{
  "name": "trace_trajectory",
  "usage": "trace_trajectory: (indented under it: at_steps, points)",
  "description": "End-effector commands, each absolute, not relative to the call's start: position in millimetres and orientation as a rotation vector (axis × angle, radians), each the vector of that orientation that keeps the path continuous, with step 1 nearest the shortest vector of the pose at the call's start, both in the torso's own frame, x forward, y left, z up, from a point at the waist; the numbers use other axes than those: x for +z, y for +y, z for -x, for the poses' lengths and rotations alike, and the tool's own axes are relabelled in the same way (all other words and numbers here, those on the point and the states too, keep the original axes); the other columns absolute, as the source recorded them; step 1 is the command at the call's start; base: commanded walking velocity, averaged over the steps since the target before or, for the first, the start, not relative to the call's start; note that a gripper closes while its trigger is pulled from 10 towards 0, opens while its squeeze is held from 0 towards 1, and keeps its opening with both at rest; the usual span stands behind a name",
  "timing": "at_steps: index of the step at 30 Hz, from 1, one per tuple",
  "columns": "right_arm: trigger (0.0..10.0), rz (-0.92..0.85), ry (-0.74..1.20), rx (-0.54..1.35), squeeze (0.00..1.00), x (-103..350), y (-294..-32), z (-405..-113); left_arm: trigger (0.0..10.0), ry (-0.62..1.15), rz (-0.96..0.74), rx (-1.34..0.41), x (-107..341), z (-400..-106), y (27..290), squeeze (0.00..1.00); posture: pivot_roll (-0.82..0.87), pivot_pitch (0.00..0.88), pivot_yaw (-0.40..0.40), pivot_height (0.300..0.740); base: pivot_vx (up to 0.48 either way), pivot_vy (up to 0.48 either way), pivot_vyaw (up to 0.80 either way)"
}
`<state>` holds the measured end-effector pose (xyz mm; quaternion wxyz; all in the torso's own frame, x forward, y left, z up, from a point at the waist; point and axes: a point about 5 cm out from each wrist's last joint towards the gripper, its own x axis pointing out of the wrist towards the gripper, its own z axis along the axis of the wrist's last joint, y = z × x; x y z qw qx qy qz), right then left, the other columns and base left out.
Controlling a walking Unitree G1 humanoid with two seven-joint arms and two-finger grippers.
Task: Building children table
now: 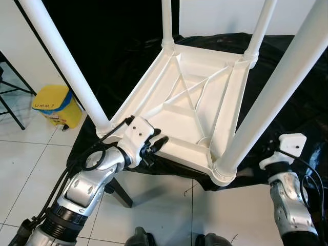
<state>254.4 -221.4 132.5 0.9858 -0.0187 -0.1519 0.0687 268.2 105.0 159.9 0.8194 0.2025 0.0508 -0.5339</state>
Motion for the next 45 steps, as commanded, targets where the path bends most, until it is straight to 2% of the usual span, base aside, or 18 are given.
trace_trajectory:
  at_steps: [1,8,15,18,23,27,28,30,31,33,34,44,45]
  points:
    - [10.0,0.07,-0.257,0.232,0.0,135.4,-226.7,-243.9,10.0,0.177,-0.509,-1.301,150.3,-262.7,106.1,0.0,-0.06,0.089,0.044,0.74,0.0,0.0,0.0]
    - [10.0,0.101,-0.206,0.255,0.0,143.6,-244.6,-233.8,10.0,0.196,-0.517,-1.356,154.5,-267.6,109.1,0.0,-0.07,0.103,0.051,0.74,0.0,0.0,0.0]
    - [10.0,0.092,-0.179,0.277,0.0,145.3,-243.2,-225.9,10.0,0.222,-0.561,-1.367,143.0,-276.4,104.7,0.0,-0.08,0.11,0.059,0.74,0.0,0.0,0.0]
    - [10.0,0.084,-0.163,0.286,0.0,146.9,-240.7,-223.2,10.0,0.242,-0.594,-1.279,133.2,-296.5,95.7,0.0,-0.1,0.116,0.065,0.74,0.0,0.0,0.0]
    - [10.0,0.083,-0.159,0.285,0.0,148.6,-240.9,-222.8,10.0,0.252,-0.622,-1.239,129.6,-305.5,93.1,0.0,-0.1,0.118,0.068,0.74,0.0,0.0,0.0]
    - [10.0,0.084,-0.159,0.278,0.0,150.1,-240.5,-223.2,9.9,0.33,-0.586,-1.164,124.4,-321.0,89.7,0.0,-0.11,0.123,0.075,0.74,0.0,0.0,0.0]
    - [10.0,0.082,-0.159,0.276,0.0,150.4,-240.1,-223.2,7.7,0.358,-0.574,-1.147,122.2,-324.0,89.7,0.0,-0.11,0.124,0.077,0.74,0.0,0.0,0.0]
    - [10.0,0.082,-0.158,0.275,0.0,150.7,-240.0,-223.1,7.7,0.367,-0.568,-1.141,121.3,-325.4,89.6,0.0,-0.11,0.124,0.077,0.74,0.0,0.0,0.0]
    - [10.0,0.081,-0.157,0.273,0.0,150.7,-239.5,-223.0,1.5,0.373,-0.573,-1.128,120.8,-327.7,89.9,0.0,-0.11,0.124,0.082,0.74,0.0,0.0,0.0]
    - [10.0,0.081,-0.157,0.272,0.0,150.7,-239.2,-223.0,1.5,0.377,-0.577,-1.118,120.5,-329.4,90.0,0.0,-0.11,0.124,0.082,0.74,0.0,0.0,0.0]
    - [10.0,0.081,-0.155,0.271,0.0,150.8,-238.7,-223.0,0.0,0.383,-0.581,-1.113,119.8,-332.0,89.9,0.0,-0.11,0.123,0.084,0.74,0.0,0.0,0.0]
    - [10.0,0.079,-0.149,0.27,0.0,150.4,-236.6,-224.6,0.0,0.368,-0.577,-1.193,120.9,-333.4,83.3,0.0,-0.1,0.12,0.085,0.74,0.0,0.0,0.0]
    - [10.0,0.08,-0.15,0.27,0.0,150.6,-236.2,-224.6,6.9,0.36,-0.554,-1.222,123.2,-331.4,81.6,0.0,-0.1,0.12,0.085,0.74,0.0,0.0,0.0]
